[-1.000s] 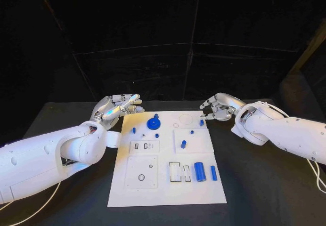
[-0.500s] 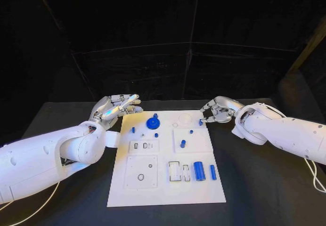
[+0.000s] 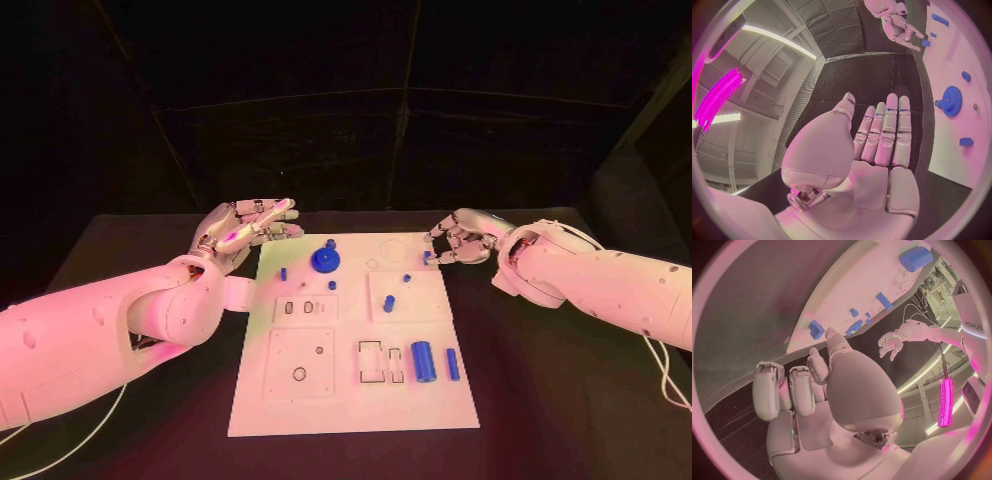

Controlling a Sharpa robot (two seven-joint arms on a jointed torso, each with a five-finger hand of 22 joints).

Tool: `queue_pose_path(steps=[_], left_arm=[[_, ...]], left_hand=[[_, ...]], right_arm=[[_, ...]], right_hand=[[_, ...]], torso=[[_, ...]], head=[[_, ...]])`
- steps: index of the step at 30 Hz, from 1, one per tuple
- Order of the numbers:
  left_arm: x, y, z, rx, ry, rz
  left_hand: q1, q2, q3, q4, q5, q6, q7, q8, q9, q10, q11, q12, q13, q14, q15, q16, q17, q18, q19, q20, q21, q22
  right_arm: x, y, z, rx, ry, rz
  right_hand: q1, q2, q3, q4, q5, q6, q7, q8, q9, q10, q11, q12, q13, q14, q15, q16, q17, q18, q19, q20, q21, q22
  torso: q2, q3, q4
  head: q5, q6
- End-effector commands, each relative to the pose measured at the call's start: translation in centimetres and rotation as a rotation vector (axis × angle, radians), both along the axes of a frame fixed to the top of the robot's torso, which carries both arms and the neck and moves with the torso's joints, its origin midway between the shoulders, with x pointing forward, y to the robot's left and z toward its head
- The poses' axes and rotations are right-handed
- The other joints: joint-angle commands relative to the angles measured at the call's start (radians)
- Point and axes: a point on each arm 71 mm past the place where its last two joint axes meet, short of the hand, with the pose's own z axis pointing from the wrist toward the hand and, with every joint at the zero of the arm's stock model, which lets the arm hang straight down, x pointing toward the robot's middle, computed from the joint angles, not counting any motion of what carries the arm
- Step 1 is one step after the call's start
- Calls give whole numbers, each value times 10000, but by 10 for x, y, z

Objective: Assemble the parts on the task board

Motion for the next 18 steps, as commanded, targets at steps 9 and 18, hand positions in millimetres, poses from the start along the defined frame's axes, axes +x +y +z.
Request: queue_pose_path(steps=[9, 18], left_arm=[[0, -1, 1, -59, -63, -109], [0, 0, 1, -49, -60, -89]], left_hand=[[17, 88, -10, -66, -37, 66, -29, -40, -8, 61, 17, -38, -9, -42, 38, -47, 9, 143, 79, -11, -68, -10], [30, 97, -13, -83, -37, 70, -31, -44, -8, 67, 15, -43, -8, -40, 37, -57, 14, 144, 83, -12, -74, -15]], right_arm=[[-1, 2, -4, -158, 267, 250], [0, 1, -5, -243, 281, 187]], right_hand=[[140, 159, -47, -36, -50, 160, -9, 84, 41, 13, -36, 46, 60, 651, -39, -26, 713, -50, -30, 15, -25, 891], [210, 308, -31, -62, -116, 302, -35, 156, 55, 66, -60, 104, 111, 662, -61, -14, 750, -59, 6, -3, -10, 931]], torso=[[-6, 7, 7], [0, -2, 16]], head=[[-31, -31], [-40, -46]])
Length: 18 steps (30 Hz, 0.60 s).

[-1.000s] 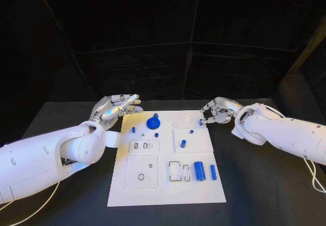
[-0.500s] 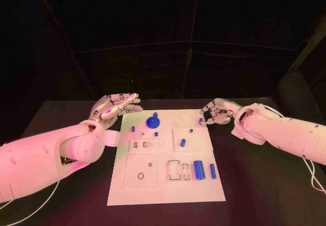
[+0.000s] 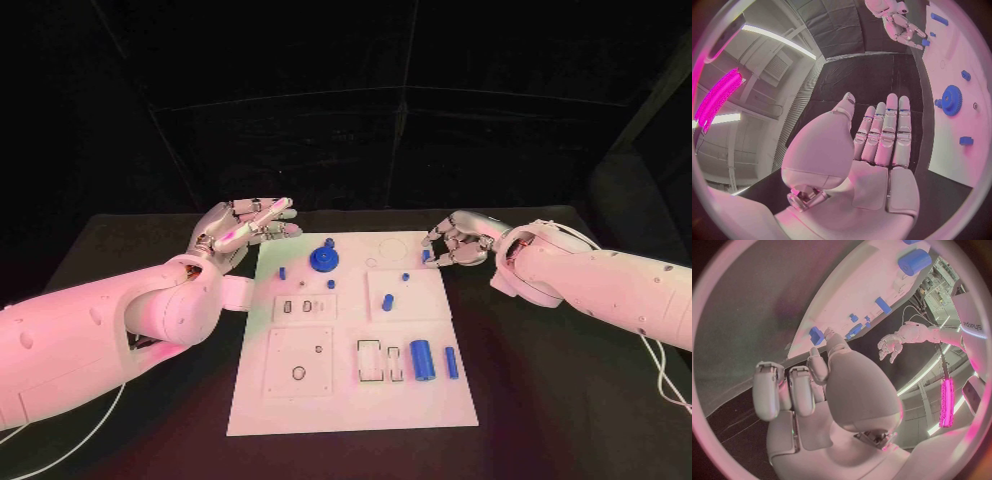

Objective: Assemble the parts on the task board

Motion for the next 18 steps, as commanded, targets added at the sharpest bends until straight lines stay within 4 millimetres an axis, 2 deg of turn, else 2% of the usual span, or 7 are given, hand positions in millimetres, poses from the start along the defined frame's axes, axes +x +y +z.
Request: queue_pose_path(steps=[1, 8, 13, 18], left_arm=[[0, -1, 1, -58, -69, -101], [0, 0, 1, -53, -72, -87], [0, 0, 1, -52, -72, -84], [0, 0, 1, -52, -71, -85]], left_hand=[[30, 97, 15, -56, -37, 70, -31, -44, -8, 68, 15, -43, -9, -40, 37, -57, 17, 144, 83, -12, -35, -17], [30, 97, 15, -56, -37, 70, -31, -44, -8, 68, 15, -43, -9, -40, 37, -57, 17, 144, 83, -12, -35, -17], [30, 97, 15, -56, -37, 70, -31, -44, -8, 68, 15, -43, -9, -40, 37, -57, 17, 144, 83, -12, -35, -17], [30, 97, 15, -56, -37, 70, -31, -44, -8, 68, 15, -43, -9, -40, 37, -57, 17, 144, 83, -12, -35, -17]], right_arm=[[0, 1, 0, -119, 35, 85], [1, 3, -1, -179, 8, 75], [2, 3, -2, -214, 32, 50], [2, 4, -2, -237, 62, 41]], right_hand=[[22, 123, -3, -35, -57, 62, 3, 60, 16, 29, -24, 48, 11, 662, -63, -14, 753, -59, 6, -4, -10, 933], [58, 236, 24, -45, -116, 173, -13, 111, 21, 62, -42, 84, 44, 667, -78, -10, 771, -65, 28, -19, 0, 958], [111, 366, 78, -68, -348, 318, -40, 165, 22, 92, -66, 111, 67, 674, -100, -4, 793, -67, 39, -39, 3, 969], [129, 399, 96, -81, -442, 361, -48, 176, 17, 106, -77, 127, 83, 676, -107, -2, 804, -71, 54, -47, 10, 988]], torso=[[1, -6, 7], [-1, -1, -6], [-4, -1, -7], [-1, 6, -11]], head=[[0, -5], [28, -23], [17, -45], [6, -65]])
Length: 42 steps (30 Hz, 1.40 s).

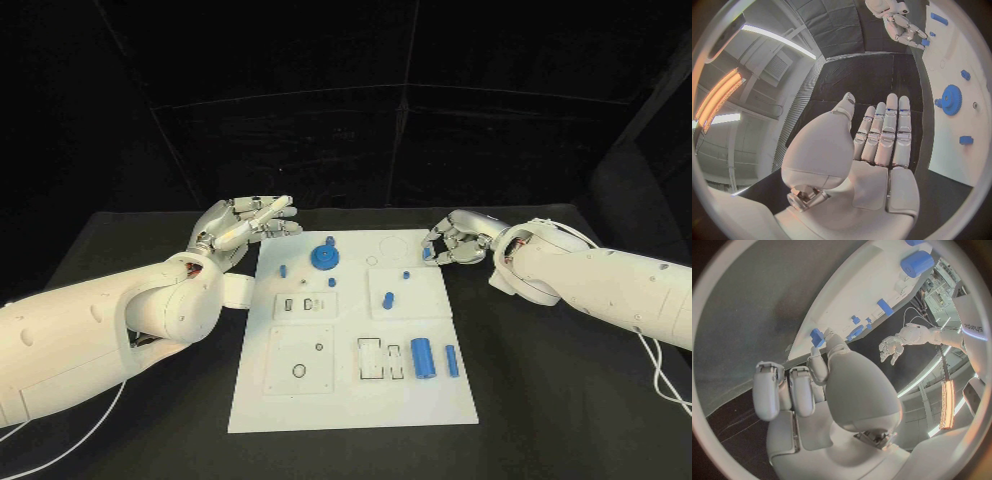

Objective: Assemble the parts on the task board

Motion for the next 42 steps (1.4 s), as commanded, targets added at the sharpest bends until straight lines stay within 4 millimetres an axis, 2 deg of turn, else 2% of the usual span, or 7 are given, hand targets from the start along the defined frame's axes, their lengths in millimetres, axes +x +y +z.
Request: queue_pose_path(steps=[1, 23, 32, 37, 42], left_arm=[[0, -1, 1, -59, -75, -99], [0, -2, 1, -63, -63, -120], [0, -1, 1, -58, -61, -111], [0, -1, 1, -54, -60, -102], [0, 0, 1, -49, -57, -93]], left_hand=[[30, 97, 15, -56, -37, 70, -31, -44, -8, 68, 15, -43, -9, -40, 37, -57, 9, 143, 83, -12, -35, -10], [49, 115, 13, -78, -36, 73, -30, -50, -9, 73, 15, -51, -9, -36, 36, -70, 17, 143, 90, -13, -44, -18], [49, 115, 13, -78, -36, 73, -30, -50, -9, 73, 15, -51, -9, -36, 36, -70, 17, 143, 90, -13, -44, -18], [49, 115, 13, -78, -36, 73, -30, -50, -9, 73, 15, -51, -9, -36, 36, -70, 17, 143, 90, -13, -44, -18], [62, 133, 15, -92, -36, 78, -31, -53, -8, 78, 13, -55, -9, -33, 35, -77, 23, 143, 95, -13, -49, -22]], right_arm=[[0, 1, 0, -108, 51, 30], [1, 4, -5, -403, 143, 19], [1, 5, -6, -478, 2, -61], [1, 5, -4, -423, -253, -186], [1, 4, 0, -265, -737, -318]], right_hand=[[-17, 119, 47, -31, -76, 85, -11, 61, 8, 73, -41, 68, 18, 641, -72, 0, 808, -74, 58, -48, 12, 993], [28, 210, 115, -58, -122, 221, -45, 106, 10, 102, -68, 99, 49, 645, -94, 3, 822, -81, 85, -66, 25, 1027], [30, 414, 258, -34, -142, 542, -145, 220, 27, 193, -151, 196, 141, 652, -157, 8, 849, -97, 142, -115, 55, 1099], [127, 649, 522, -70, -434, 867, -274, 329, 47, 300, -260, 308, 254, 661, -249, 18, 886, -115, 208, -193, 91, 1183], [264, 792, 791, -170, -510, 1078, -370, 410, 65, 402, -343, 420, 369, 680, -321, 48, 965, -142, 295, -260, 141, 1297]], torso=[[2, 7, -10], [4, 6, -3], [1, 6, 6], [-3, 7, -3], [0, 10, 0]], head=[[-18, -13], [-33, -62], [-41, -73], [-30, -72], [-15, -85]])
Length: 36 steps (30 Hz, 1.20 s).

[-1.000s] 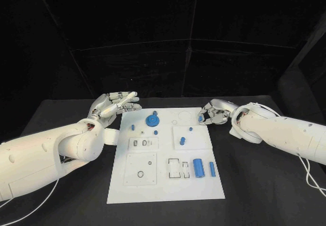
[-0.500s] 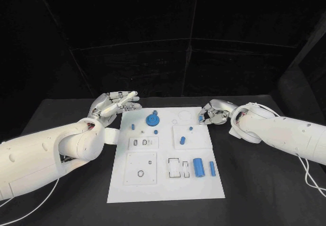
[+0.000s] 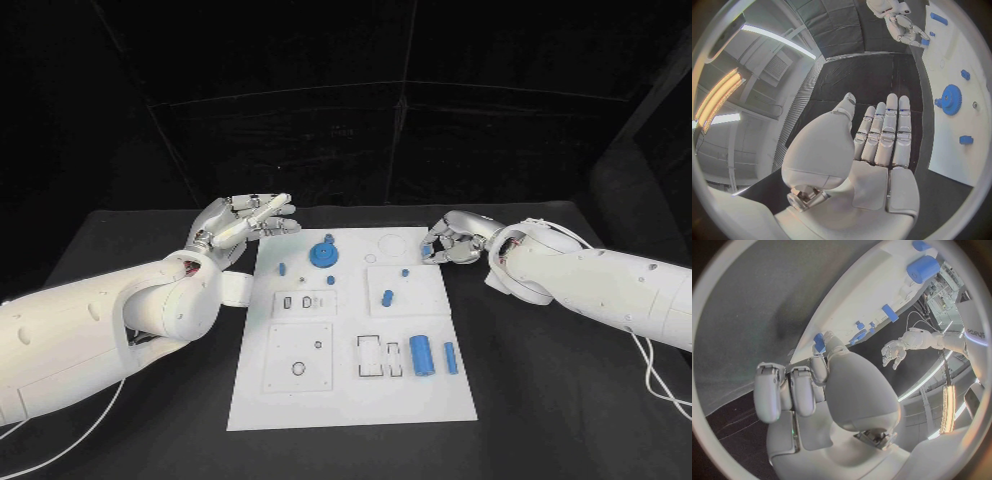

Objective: Assemble the parts on the task board

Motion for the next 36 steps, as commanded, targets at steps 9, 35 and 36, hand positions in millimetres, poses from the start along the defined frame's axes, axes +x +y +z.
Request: queue_pose_path(steps=[9, 35, 36], left_arm=[[0, 0, 1, -40, -56, -70], [4, 1, 1, -7, -78, -17], [5, 0, 1, -10, -78, -27]], left_hand=[[10, 81, -14, -64, -36, 42, 5, -53, -8, 78, 13, -55, -9, -33, 35, -38, 16, 144, 62, 18, -50, -16], [54, 152, -20, -122, -38, 103, -21, -49, -2, 147, -11, -56, -3, 35, 13, -49, 54, 151, 115, 5, -60, -32], [54, 152, -20, -122, -38, 103, -21, -49, -2, 147, -11, -56, -3, 35, 13, -49, 54, 151, 115, 5, -60, -32]], right_arm=[[-9, 5, 15, 476, -1233, -452], [-47, 167, 30, 738, -435, 871], [-47, 172, 29, 681, -430, 915]], right_hand=[[82, 187, 236, -65, -140, 269, -134, 96, 52, 318, -259, 52, 39, 702, -114, 63, 999, -146, 74, -68, 49, 1318], [-46, 78, 501, -133, -233, 379, -180, 103, 37, 336, -305, -40, -13, 682, -162, 15, 915, -152, 94, -124, 57, 1345], [-74, 66, 506, -125, -240, 377, -176, 99, 35, 333, -303, -52, -22, 681, -161, 10, 907, -151, 91, -125, 55, 1341]], torso=[[-28, -22, 8], [-161, -164, 80], [-157, -156, 81]], head=[[23, 17], [435, -205], [451, -223]])
